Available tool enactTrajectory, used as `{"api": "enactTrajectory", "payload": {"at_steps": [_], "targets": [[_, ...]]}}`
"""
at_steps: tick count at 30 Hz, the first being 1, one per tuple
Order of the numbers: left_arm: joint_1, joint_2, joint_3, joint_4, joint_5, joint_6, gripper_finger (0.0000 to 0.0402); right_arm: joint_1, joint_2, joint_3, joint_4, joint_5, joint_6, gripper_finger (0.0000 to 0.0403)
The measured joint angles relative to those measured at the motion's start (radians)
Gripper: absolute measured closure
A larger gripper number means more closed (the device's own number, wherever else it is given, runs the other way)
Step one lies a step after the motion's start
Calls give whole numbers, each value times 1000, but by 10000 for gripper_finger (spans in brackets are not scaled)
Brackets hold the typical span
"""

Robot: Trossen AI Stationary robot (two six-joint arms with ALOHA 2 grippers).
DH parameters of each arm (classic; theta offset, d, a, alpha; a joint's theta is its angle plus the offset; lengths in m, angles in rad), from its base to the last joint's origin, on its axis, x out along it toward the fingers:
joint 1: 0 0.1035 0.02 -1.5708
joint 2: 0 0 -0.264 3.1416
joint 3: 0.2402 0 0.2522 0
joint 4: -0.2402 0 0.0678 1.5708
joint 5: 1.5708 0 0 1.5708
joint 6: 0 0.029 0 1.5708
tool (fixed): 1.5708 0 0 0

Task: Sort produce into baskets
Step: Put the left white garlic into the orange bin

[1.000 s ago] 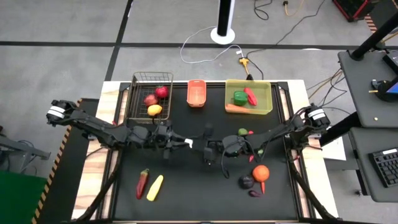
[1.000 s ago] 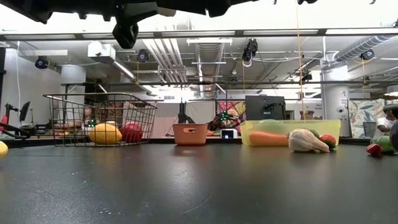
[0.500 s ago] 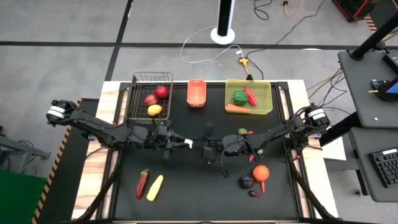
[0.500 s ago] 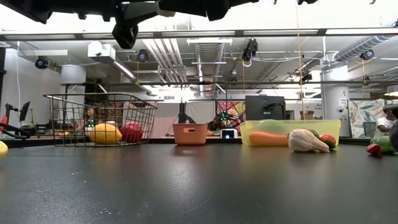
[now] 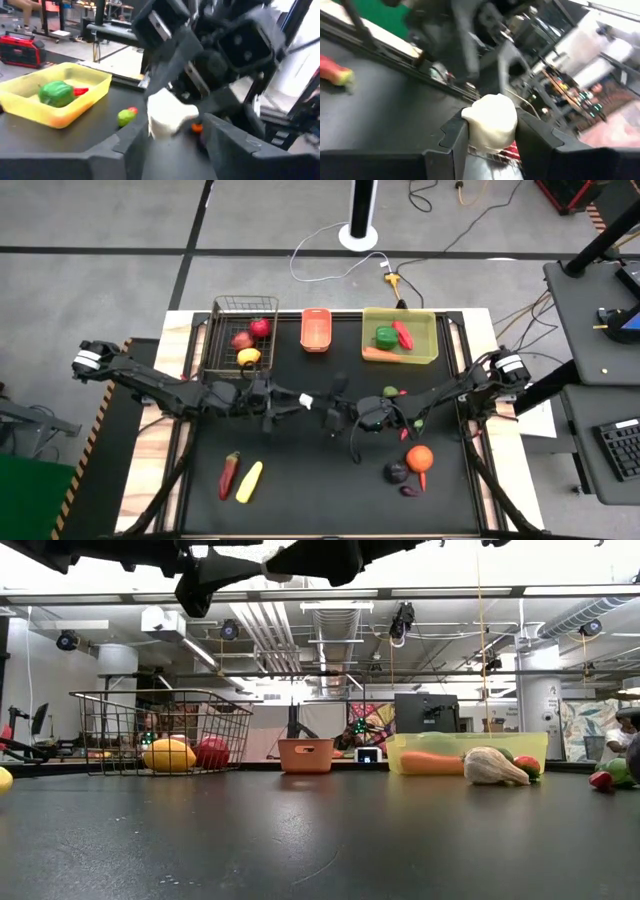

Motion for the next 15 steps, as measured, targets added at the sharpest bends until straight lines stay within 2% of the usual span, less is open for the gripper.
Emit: {"api": "enactTrajectory", "payload": {"at_steps": [6,9,11,15], "targets": [[0,-63,0,-125,0,42,194,-36,-7,15,-60,22,99,269],[-1,-104,0,-214,0,42,190,-78,-9,68,-194,17,173,269],[-1,-132,1,-269,-2,30,191,-118,-10,118,-321,-15,244,270],[-1,-183,1,-403,-36,-21,193,-224,-8,226,-558,-152,415,274]]}}
